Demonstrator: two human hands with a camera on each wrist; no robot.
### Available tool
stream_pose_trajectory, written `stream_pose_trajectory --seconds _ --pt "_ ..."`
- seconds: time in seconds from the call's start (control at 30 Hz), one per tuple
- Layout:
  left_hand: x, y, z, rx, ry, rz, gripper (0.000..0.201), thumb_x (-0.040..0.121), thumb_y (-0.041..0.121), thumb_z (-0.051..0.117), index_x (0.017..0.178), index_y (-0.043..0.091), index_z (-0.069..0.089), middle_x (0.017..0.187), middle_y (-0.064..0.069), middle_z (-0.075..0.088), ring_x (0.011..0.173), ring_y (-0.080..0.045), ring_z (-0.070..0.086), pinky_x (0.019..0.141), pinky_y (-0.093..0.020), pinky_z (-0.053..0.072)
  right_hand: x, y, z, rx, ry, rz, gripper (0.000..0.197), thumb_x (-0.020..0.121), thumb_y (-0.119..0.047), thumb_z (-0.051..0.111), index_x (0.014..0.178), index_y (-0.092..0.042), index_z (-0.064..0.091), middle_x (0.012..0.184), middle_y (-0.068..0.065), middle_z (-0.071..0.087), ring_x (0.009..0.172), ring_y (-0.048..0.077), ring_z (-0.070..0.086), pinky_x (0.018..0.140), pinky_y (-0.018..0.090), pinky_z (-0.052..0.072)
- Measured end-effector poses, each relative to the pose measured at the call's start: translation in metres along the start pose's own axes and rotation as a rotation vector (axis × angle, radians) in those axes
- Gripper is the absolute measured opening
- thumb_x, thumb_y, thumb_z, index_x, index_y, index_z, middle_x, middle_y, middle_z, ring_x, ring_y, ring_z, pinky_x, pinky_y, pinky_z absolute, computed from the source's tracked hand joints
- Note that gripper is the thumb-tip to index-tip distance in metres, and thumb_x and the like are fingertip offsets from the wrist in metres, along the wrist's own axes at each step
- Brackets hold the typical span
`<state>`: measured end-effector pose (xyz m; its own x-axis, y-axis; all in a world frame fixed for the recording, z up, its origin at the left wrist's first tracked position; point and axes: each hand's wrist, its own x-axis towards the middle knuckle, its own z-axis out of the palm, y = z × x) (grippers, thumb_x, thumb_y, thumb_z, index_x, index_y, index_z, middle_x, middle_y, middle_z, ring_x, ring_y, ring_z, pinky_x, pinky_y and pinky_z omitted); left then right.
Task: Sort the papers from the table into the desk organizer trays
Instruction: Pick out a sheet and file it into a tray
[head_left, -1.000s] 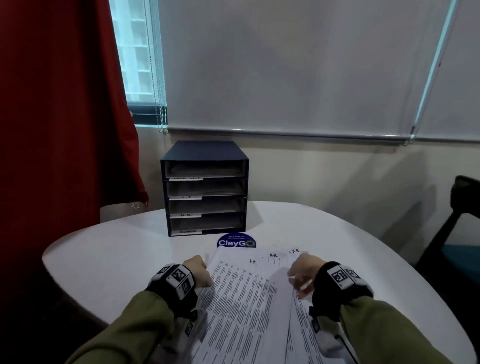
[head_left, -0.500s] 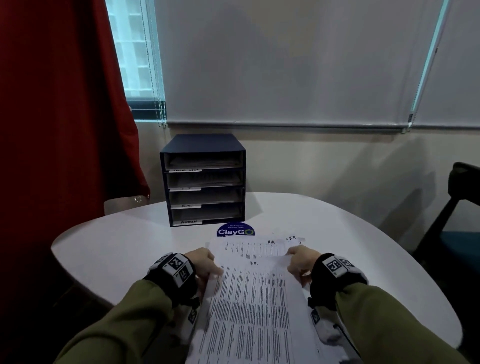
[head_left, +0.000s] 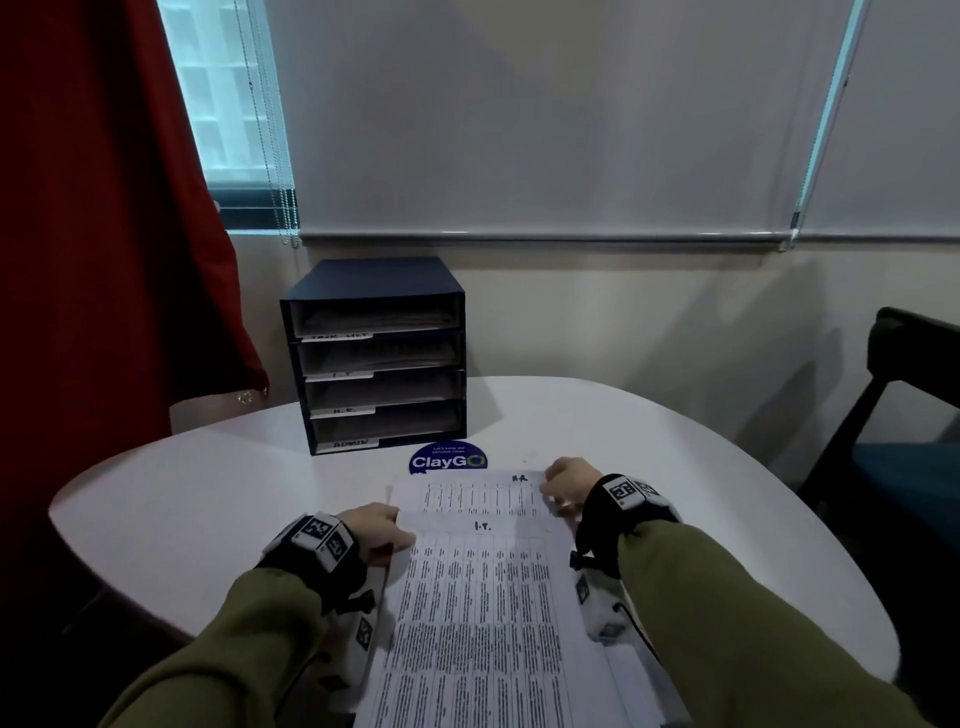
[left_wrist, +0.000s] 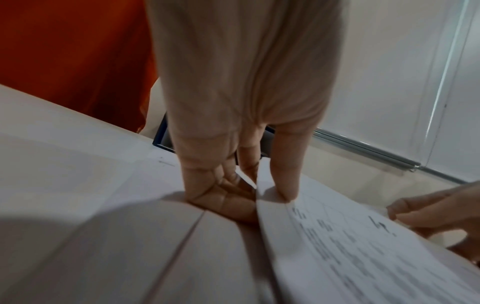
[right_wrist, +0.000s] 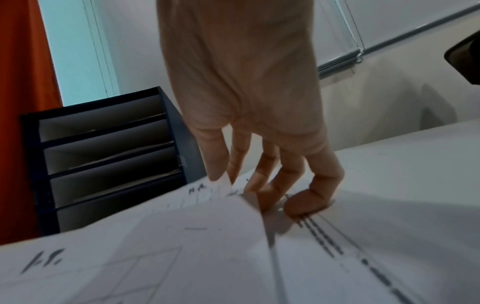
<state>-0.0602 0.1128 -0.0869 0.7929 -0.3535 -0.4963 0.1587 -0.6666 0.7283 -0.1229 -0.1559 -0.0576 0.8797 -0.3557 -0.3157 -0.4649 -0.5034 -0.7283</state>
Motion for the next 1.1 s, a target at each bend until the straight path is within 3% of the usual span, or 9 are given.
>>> stream_pose_trajectory --seconds 0.03,0.1,0.23,0.33,0.5,0.67,0.8,1.0,1.1 --pt "-0.002 0.001 0.000 -0.010 -0.003 0.007 0.006 0.088 0.004 0.060 0.092 0.008 0.061 0.082 -0.009 0.059 0.077 -0.021 0.056 0.084 -0.038 0.051 0.003 0.002 0.002 -0.007 0.035 -0.016 0.016 0.081 0.000 0.056 0.093 -0.011 0.059 0.069 0.008 0.058 0.072 0.032 0.067 0.054 0.031 0.049" --pt "-0.009 0.003 0.004 -0.032 0.016 0.023 0.004 0.089 0.003 0.058 0.092 0.006 0.059 0.073 -0.006 0.055 0.063 -0.016 0.053 0.069 -0.030 0.048 0.007 0.006 0.005 -0.023 0.111 -0.073 0.017 0.082 -0.003 0.057 0.073 -0.017 0.053 0.070 0.007 0.059 0.074 0.032 0.065 0.058 0.031 0.049" --pt "-0.017 0.007 0.003 -0.034 0.126 0.127 0.004 0.089 0.006 0.059 0.087 0.007 0.056 0.066 -0.006 0.052 0.041 -0.008 0.049 0.040 -0.016 0.039 0.005 0.015 -0.006 -0.028 0.078 -0.150 0.026 0.089 -0.010 0.059 0.068 -0.019 0.048 0.065 0.002 0.058 0.063 0.019 0.056 0.048 0.018 0.038" --pt "-0.020 0.013 -0.005 -0.014 0.230 0.211 0.009 0.086 0.006 0.063 0.081 0.007 0.056 0.075 -0.007 0.057 0.056 -0.013 0.053 0.044 -0.017 0.044 0.001 0.023 -0.023 -0.010 -0.020 -0.122 0.022 0.090 -0.011 0.060 0.071 -0.016 0.051 0.069 0.002 0.061 0.065 0.013 0.060 0.051 0.018 0.039" --pt "-0.021 0.016 0.001 -0.013 0.216 0.144 0.020 0.085 0.002 0.063 0.069 0.009 0.053 0.062 -0.005 0.053 0.044 -0.011 0.049 0.040 -0.017 0.039 -0.010 0.029 -0.026 -0.025 -0.129 -0.117 0.020 0.087 -0.015 0.064 0.071 -0.020 0.053 0.068 -0.003 0.059 0.066 0.010 0.056 0.052 0.018 0.040" --pt "-0.015 0.001 0.002 0.021 0.236 0.068 0.024 0.076 0.002 0.070 0.064 0.010 0.052 0.059 -0.008 0.054 0.048 -0.017 0.048 0.046 -0.016 0.038 -0.017 0.037 -0.017 -0.048 -0.257 -0.041 0.018 0.079 -0.011 0.068 0.066 -0.016 0.057 0.068 0.014 0.056 0.066 0.028 0.053 0.051 0.029 0.047" --pt "-0.016 -0.005 0.001 0.091 0.250 0.064 0.027 0.071 -0.001 0.070 0.063 0.014 0.049 0.071 -0.008 0.053 0.068 -0.020 0.052 0.061 -0.024 0.044 -0.018 0.031 -0.020 0.049 -0.230 0.057 0.014 0.087 0.001 0.053 0.084 -0.011 0.061 0.072 0.012 0.059 0.058 0.021 0.058 0.051 0.027 0.049" --pt "-0.016 -0.006 0.002 0.130 0.219 0.094 0.029 0.074 -0.005 0.070 0.073 0.014 0.048 0.085 -0.010 0.057 0.084 -0.023 0.055 0.072 -0.031 0.049 -0.012 0.021 -0.009 0.057 -0.117 0.093 0.047 0.089 -0.004 0.050 0.136 -0.002 0.045 0.084 0.005 0.051 0.070 0.019 0.053 0.036 0.017 0.049" --pt "-0.017 -0.006 0.003 0.115 0.194 0.104 0.027 0.076 -0.009 0.067 0.080 0.013 0.052 0.085 -0.006 0.059 0.088 -0.025 0.056 0.065 -0.026 0.051 -0.008 0.015 -0.006 -0.271 -0.002 0.057 0.050 0.086 -0.001 0.050 0.135 -0.006 0.049 0.118 0.015 0.052 0.097 0.031 0.060 0.072 0.030 0.060"
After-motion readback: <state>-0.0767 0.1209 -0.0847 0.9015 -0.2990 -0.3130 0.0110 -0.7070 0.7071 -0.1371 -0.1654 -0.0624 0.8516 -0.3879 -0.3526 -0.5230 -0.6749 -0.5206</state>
